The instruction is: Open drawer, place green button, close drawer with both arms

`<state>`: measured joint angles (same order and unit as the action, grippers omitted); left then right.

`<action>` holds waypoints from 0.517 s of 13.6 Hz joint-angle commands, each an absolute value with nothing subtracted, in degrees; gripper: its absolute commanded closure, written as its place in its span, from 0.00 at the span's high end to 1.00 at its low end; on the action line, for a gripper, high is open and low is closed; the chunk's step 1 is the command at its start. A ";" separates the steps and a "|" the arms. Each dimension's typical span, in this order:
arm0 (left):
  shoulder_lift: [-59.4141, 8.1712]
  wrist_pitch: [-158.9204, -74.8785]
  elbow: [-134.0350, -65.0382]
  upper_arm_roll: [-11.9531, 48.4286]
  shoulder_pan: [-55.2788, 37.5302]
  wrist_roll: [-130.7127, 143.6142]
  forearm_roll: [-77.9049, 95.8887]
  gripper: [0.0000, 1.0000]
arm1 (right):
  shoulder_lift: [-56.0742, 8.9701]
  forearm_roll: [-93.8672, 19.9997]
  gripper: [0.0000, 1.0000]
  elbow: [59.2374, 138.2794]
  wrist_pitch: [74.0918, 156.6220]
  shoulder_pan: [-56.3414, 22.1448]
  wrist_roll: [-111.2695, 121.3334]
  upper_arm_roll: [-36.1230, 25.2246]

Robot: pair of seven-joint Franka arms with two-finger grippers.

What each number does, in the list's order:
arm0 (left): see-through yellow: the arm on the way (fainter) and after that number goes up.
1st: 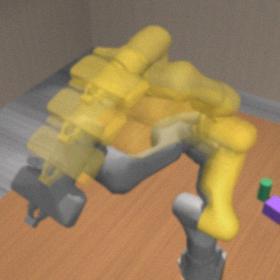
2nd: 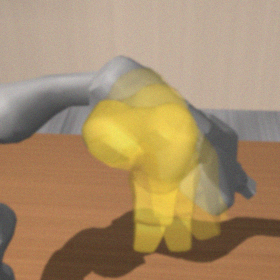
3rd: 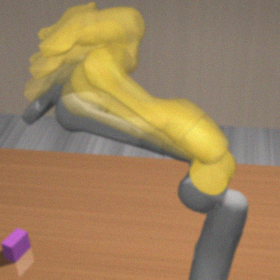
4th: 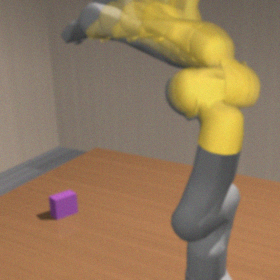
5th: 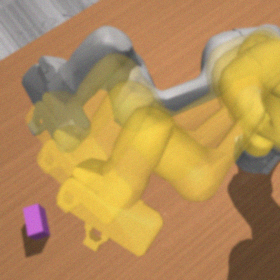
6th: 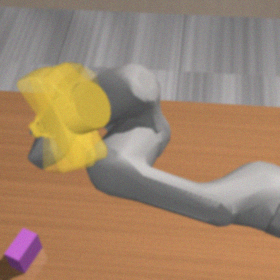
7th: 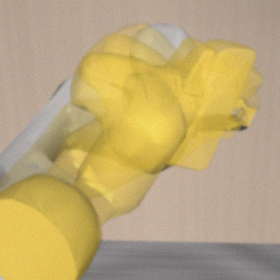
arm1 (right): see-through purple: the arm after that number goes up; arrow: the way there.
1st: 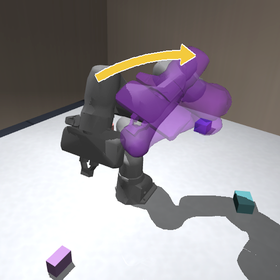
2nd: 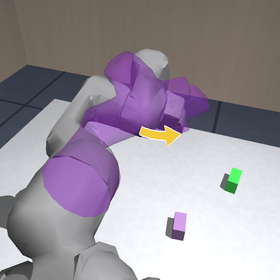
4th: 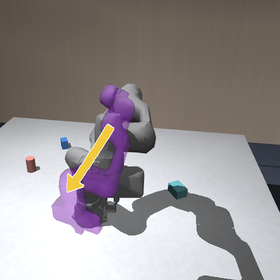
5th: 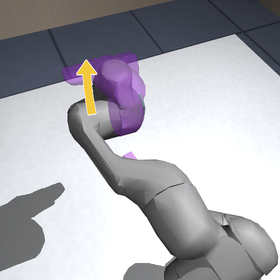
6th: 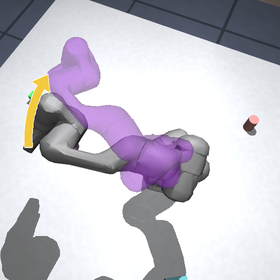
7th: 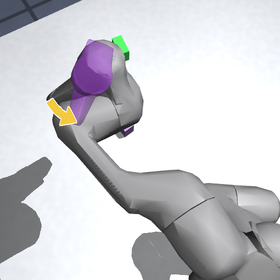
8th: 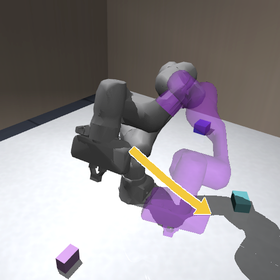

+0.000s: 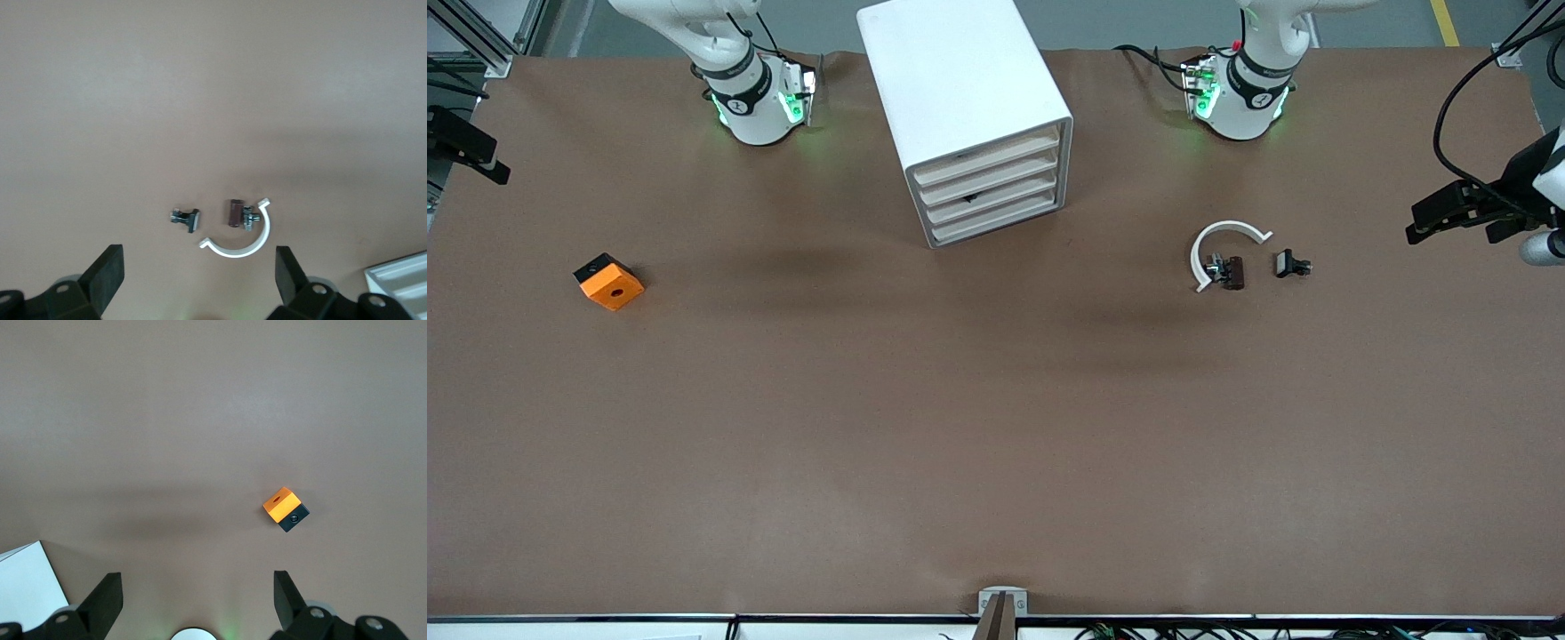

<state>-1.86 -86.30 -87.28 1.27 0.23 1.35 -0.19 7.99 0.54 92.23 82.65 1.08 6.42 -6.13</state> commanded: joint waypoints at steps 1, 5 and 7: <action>-2.72 -84.99 -86.22 1.85 0.26 1.05 -2.37 1.00 | 9.67 1.49 1.00 93.87 83.32 1.58 6.42 -5.45; -2.72 -84.99 -86.04 1.85 0.18 0.88 -2.37 1.00 | 9.67 1.41 1.00 93.87 83.23 1.67 6.33 -5.54; -2.72 -84.99 -86.04 1.93 0.26 0.79 -2.29 1.00 | 9.67 1.32 1.00 93.87 82.88 1.76 6.33 -5.62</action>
<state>-2.40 -86.18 -87.28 1.39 0.14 1.35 -1.03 8.00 0.68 92.26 82.63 1.08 6.42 -6.12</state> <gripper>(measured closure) 0.000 0.000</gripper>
